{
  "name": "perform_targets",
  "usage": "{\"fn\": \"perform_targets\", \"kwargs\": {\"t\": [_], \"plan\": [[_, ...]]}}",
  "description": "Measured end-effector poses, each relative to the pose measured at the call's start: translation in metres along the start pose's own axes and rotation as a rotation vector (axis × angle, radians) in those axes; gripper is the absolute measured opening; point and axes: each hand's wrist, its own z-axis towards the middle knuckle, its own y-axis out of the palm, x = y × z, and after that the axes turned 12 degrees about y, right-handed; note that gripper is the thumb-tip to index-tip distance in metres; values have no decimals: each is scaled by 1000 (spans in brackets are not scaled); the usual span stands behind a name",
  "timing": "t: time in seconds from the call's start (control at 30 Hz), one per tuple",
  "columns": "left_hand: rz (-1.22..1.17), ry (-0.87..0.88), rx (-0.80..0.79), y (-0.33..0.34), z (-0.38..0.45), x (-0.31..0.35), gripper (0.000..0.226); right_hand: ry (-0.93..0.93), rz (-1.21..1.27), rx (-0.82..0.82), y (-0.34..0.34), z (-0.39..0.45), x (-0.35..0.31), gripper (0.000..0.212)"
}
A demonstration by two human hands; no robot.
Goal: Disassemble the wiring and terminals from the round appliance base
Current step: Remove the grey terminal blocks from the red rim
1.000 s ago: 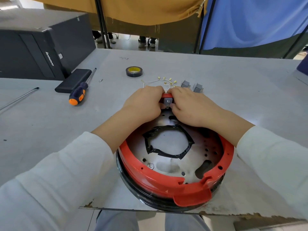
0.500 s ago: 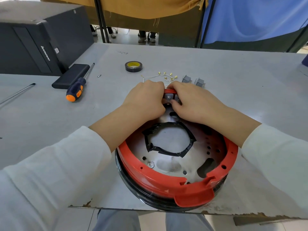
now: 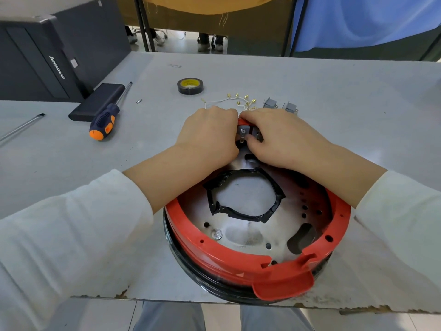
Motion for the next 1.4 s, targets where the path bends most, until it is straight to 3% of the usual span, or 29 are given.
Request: {"fn": "perform_targets", "kwargs": {"t": [0.37, 0.8, 0.93, 1.13, 1.4], "plan": [[-17, 10, 16, 0, 2, -1, 26, 14, -10, -22, -3, 1, 0, 18], [-352, 23, -55, -1, 11, -21, 26, 18, -16, -20, -4, 1, 4, 19], [-350, -3, -21, 1, 13, -23, 42, 8, -11, -20, -2, 2, 6, 19], [-309, -18, 42, 7, 16, -23, 44, -3, 0, -18, 0, 4, 6, 12], [-295, -48, 10, 13, 19, -24, 42, 10, -28, -17, -2, 3, 4, 17]]}}
